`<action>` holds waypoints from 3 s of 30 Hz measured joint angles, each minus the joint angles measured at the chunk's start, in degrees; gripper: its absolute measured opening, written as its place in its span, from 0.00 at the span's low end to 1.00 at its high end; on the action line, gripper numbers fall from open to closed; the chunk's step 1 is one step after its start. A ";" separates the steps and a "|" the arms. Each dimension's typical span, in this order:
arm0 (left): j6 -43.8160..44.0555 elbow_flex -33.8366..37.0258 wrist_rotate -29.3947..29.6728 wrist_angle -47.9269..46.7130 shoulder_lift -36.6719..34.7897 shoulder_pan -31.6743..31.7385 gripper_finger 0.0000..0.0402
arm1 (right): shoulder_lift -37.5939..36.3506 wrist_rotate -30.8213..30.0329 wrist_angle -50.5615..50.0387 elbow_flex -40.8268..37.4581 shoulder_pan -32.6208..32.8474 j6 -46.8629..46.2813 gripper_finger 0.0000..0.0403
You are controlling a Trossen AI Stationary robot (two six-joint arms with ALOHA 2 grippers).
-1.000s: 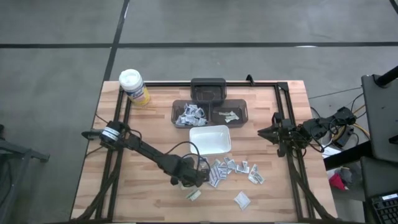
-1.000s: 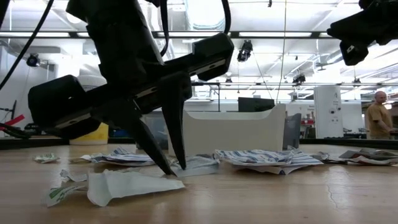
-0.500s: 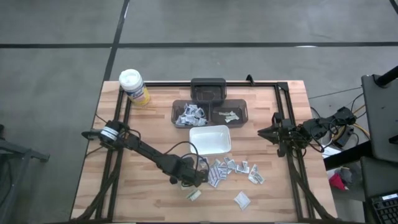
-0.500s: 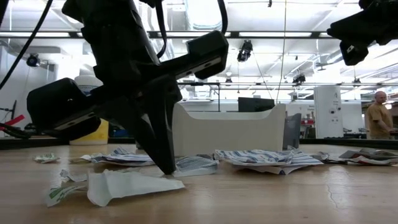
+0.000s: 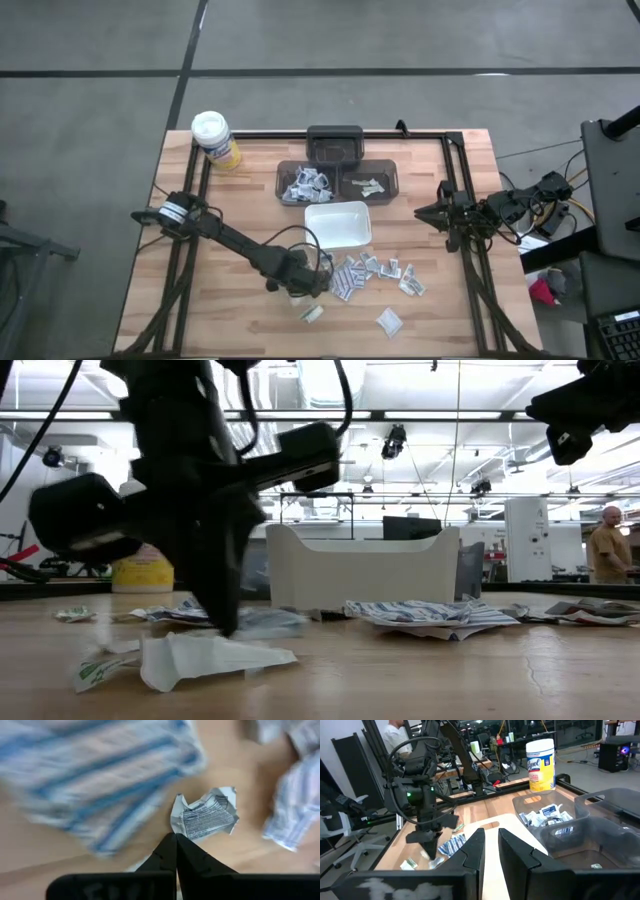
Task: Pick & Place First Aid Supplies
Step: Put the alcohol pad into the bottom left black bin
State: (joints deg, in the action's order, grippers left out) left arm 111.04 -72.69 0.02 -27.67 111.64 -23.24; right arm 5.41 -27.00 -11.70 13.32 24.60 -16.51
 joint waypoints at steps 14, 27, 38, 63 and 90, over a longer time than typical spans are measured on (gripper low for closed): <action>-3.07 -4.40 2.54 -8.09 -2.20 0.00 0.00 | 0.00 0.00 0.13 0.00 0.00 -0.02 0.13; -7.52 -4.91 6.52 -7.21 -2.24 0.15 0.00 | 0.00 -0.02 0.20 0.00 0.00 -3.02 0.13; -6.39 -4.86 6.27 -7.56 -2.30 -0.15 0.22 | 0.00 -0.02 0.23 0.00 0.00 -2.98 0.13; -0.82 1.59 2.98 2.68 -2.13 -0.04 0.32 | 0.00 0.00 0.15 0.00 0.00 -2.81 0.13; -1.90 1.77 4.99 4.42 -1.79 0.31 0.32 | 0.00 0.00 0.15 0.00 0.00 -2.99 0.13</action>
State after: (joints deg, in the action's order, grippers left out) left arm 109.14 -70.91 5.02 -23.25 109.86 -22.94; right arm 5.41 -27.00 -11.55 13.32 24.60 -19.51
